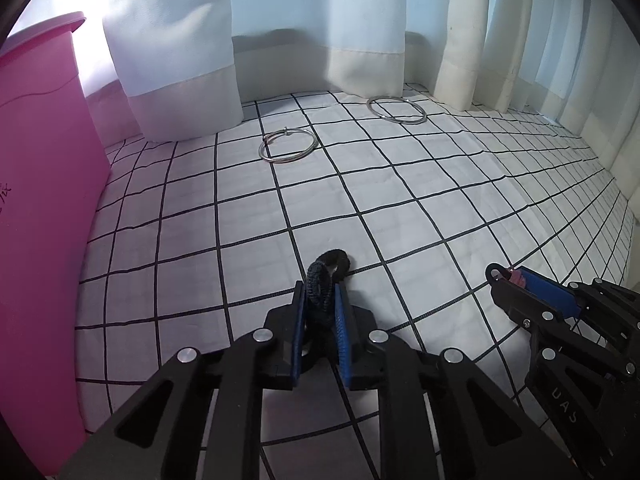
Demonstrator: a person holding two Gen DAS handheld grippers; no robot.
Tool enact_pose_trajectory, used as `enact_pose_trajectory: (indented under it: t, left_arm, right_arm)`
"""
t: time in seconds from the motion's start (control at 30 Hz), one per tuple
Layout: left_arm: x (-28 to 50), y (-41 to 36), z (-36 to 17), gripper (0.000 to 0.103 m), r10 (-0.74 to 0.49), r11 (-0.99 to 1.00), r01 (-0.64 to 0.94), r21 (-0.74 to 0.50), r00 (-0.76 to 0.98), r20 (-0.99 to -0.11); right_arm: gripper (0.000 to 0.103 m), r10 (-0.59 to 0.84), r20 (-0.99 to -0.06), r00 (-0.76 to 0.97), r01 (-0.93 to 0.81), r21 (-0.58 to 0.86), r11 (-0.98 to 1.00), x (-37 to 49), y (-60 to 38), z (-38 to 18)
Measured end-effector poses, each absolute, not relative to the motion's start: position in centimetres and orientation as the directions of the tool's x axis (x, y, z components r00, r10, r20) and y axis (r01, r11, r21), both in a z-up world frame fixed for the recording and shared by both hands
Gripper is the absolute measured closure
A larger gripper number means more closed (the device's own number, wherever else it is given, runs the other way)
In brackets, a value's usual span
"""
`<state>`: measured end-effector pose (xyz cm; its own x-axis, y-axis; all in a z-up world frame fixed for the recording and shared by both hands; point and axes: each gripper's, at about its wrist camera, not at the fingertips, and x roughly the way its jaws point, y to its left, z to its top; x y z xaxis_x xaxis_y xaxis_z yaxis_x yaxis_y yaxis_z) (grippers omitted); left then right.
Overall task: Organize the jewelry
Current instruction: 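Grasp the black hair tie with the left tool while the right tool grasps the knotted hair tie, then carry both hair ties with both tools over the pink tub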
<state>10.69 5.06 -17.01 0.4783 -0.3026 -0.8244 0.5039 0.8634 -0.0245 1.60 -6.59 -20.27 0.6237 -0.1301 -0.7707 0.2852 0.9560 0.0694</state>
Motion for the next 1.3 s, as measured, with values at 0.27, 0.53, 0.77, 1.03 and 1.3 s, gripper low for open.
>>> enact_pose_trajectory:
  t: [0.27,0.53,0.77,1.03,1.3]
  left_arm:
    - [10.5,6.2,-16.3,0.09,-0.315,0.884,0.457,-0.098,0.428,-0.847]
    - [8.2,5.8,-14.0,0.09,-0.333,0.885,0.451,-0.116,0.438,-0.835]
    - [5.6,4.8,-10.5,0.09,-0.351,0.887,0.444,-0.128,0.468,-0.811]
    - [2.4,5.0,-4.9,0.09,-0.343,0.909,0.398,-0.122,0.551,-0.761]
    - [-0.1,8.6,0.6,0.09,-0.294,0.948,0.293,-0.122,0.664,-0.687]
  right_arm:
    - [0.084,-0.081,-0.764,0.64,0.317,0.166,0.934,-0.2,-8.2,-20.1]
    - [0.084,-0.054,-0.74,0.671,0.318,0.221,0.922,-3.0,-9.8,-18.2]
    - [0.084,-0.057,-0.72,0.692,0.314,0.229,0.921,-5.9,-11.7,-15.3]
    - [0.084,-0.009,-0.666,0.746,0.214,0.227,0.95,-7.5,-12.4,-10.6]
    - [0.084,0.102,-0.602,0.792,0.066,0.25,0.966,-6.9,-10.4,-6.2]
